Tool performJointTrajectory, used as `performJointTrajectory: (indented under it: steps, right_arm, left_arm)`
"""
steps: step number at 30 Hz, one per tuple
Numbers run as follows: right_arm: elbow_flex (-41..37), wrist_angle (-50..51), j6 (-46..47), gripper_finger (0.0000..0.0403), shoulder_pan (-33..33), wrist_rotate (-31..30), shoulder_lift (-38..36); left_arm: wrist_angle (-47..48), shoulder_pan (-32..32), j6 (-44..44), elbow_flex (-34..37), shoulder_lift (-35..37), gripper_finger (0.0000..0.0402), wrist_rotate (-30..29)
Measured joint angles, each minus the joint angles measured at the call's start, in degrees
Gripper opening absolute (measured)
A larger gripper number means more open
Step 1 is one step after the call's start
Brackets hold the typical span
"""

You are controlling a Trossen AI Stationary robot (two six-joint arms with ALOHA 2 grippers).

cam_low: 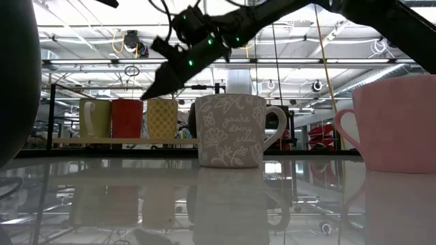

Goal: Place coffee mugs
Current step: Put the yellow patterned mug on the shelf

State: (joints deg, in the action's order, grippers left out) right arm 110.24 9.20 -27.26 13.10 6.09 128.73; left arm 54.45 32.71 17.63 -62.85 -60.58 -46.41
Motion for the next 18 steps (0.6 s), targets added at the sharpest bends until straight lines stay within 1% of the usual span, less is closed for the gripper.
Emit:
performJointTrajectory:
  steps: [5,9,11,14,18]
  right_arm:
    - [-5.5,-5.7,-0.1,0.0082,1.3,-0.5,0.1]
    - [-8.0,-10.6,-0.9,0.0050,2.0,-3.5,0.1]
    - [-8.5,-11.2,-1.9,0.0035,2.3,-4.7,0.1]
    - [-8.5,-11.8,-2.9,0.0017,2.7,-4.8,0.1]
    - [-8.5,-11.8,-3.1,0.0002,3.4,-5.0,0.1]
  left_arm:
    - [-1.2,0.0,-0.6,0.0,0.0,0.0282,-0.1]
    - [-1.3,0.0,-0.6,0.0,0.0,0.0282,-0.2]
    - [-1.5,0.0,-0.6,0.0,0.0,0.0282,-0.2]
    - [-1.6,0.0,-0.6,0.0,0.0,0.0282,-0.2]
    - [-1.6,0.0,-0.6,0.0,0.0,0.0282,-0.2]
